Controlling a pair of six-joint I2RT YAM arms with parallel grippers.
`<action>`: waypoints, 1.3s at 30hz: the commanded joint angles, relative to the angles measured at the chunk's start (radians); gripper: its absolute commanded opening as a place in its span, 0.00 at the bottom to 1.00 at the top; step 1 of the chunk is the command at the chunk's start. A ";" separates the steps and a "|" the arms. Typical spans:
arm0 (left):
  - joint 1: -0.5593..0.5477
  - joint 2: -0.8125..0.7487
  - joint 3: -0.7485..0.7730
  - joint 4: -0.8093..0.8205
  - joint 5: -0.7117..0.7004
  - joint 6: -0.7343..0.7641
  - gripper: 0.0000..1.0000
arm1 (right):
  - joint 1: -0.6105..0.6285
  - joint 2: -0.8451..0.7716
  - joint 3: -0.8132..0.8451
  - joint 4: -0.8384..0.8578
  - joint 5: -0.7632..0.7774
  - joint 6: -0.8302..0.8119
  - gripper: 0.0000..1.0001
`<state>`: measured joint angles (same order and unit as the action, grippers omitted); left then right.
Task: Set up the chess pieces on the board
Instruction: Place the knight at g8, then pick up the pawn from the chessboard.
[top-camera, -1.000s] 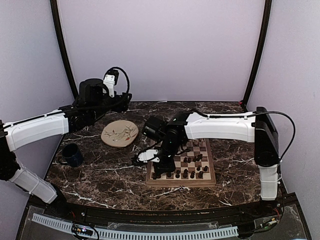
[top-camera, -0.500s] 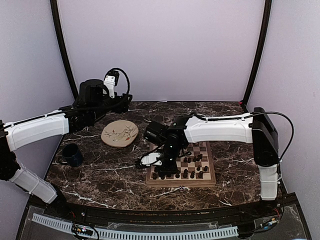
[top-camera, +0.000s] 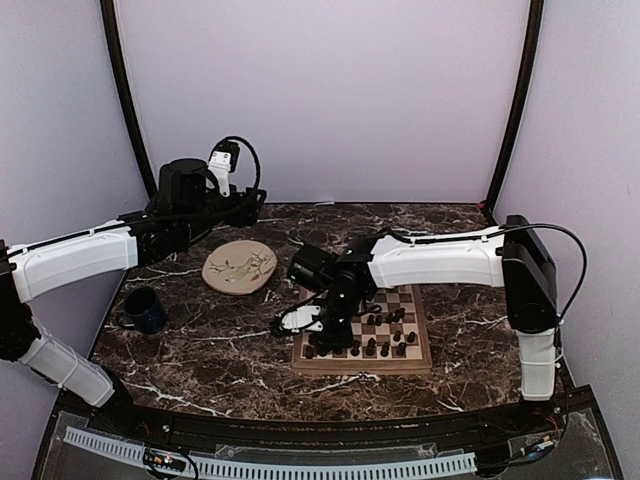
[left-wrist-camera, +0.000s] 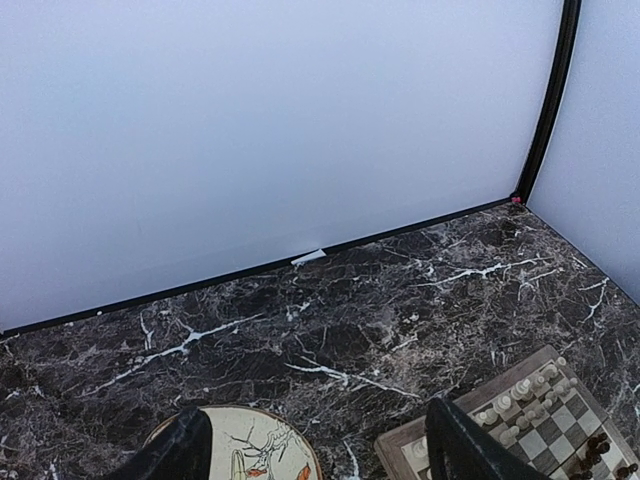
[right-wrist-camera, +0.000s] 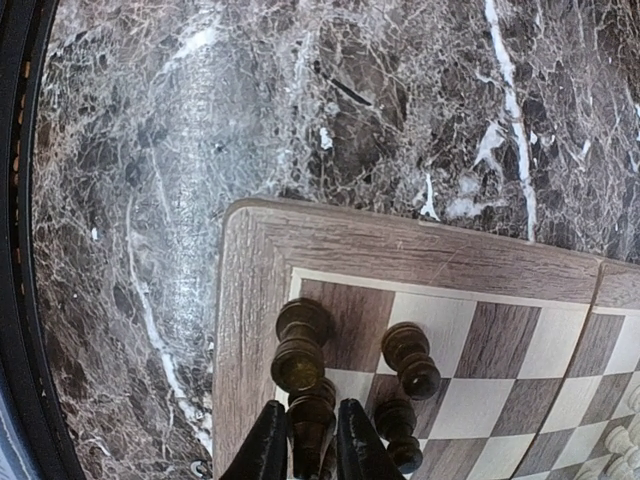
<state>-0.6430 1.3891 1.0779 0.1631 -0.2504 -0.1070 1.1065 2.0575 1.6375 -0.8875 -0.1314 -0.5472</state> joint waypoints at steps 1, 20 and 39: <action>0.003 -0.007 -0.012 0.022 0.011 -0.010 0.76 | 0.004 -0.015 -0.015 0.016 0.014 0.007 0.21; 0.003 0.010 -0.010 0.024 0.045 -0.004 0.76 | -0.199 -0.247 -0.129 -0.008 -0.026 0.037 0.32; 0.003 0.034 -0.003 0.016 0.084 -0.012 0.75 | -0.311 -0.138 -0.198 0.047 -0.016 0.075 0.34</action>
<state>-0.6430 1.4269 1.0775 0.1631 -0.1822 -0.1101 0.8032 1.8896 1.4254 -0.8539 -0.1486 -0.4870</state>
